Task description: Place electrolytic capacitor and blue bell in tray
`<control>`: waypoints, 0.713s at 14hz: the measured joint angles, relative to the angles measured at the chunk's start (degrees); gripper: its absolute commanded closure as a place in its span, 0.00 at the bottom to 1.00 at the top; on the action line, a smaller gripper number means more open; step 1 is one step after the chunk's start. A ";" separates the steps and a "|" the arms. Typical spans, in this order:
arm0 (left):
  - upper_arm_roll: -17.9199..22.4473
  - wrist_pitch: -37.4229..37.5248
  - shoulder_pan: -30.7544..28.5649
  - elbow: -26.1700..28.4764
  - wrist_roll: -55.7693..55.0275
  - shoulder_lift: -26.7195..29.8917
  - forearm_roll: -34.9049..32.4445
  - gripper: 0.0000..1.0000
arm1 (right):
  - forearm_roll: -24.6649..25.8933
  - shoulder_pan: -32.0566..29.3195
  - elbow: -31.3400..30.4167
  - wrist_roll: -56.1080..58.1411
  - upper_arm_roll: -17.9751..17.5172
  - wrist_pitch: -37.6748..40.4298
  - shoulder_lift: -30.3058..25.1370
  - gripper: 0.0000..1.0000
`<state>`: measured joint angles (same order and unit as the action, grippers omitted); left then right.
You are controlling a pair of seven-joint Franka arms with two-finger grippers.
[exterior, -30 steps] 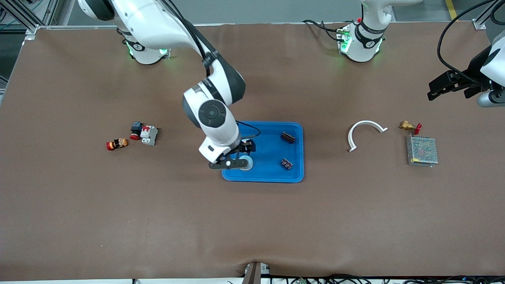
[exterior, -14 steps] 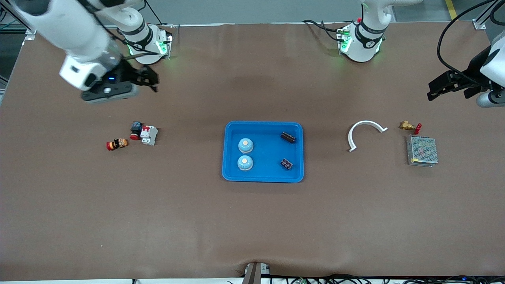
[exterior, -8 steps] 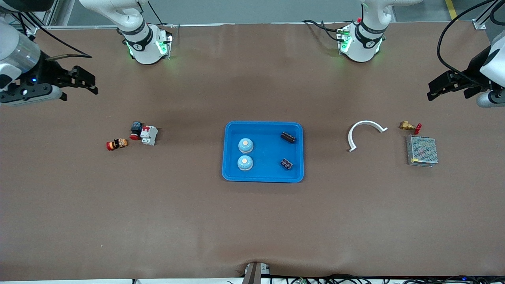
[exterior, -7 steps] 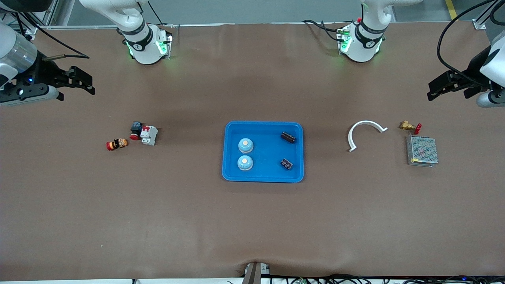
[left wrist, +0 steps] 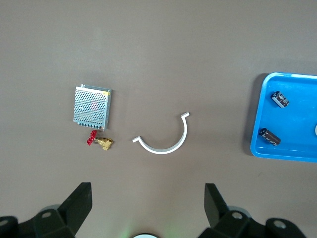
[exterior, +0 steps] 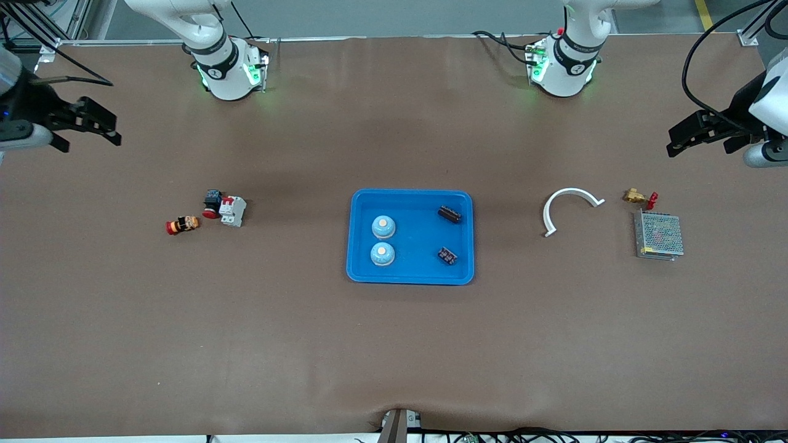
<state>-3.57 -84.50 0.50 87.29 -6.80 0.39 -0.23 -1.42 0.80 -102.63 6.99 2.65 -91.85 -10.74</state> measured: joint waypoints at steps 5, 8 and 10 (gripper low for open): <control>-0.02 0.00 0.11 0.00 0.00 -0.02 0.00 0.00 | 0.00 -1.69 1.97 0.04 -0.11 0.56 0.00 0.00; -0.02 -0.02 0.11 0.00 0.00 -0.04 0.00 0.00 | 0.01 -1.71 2.43 0.03 -0.16 0.56 0.00 0.00; -0.02 -0.12 0.10 -0.06 0.00 -0.04 0.00 0.00 | 0.03 -1.92 2.95 0.01 -0.15 0.57 0.00 0.00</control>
<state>-3.59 -84.61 0.61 87.23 -6.80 0.35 -0.23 -1.39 -1.12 -99.68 7.00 2.50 -91.29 -10.74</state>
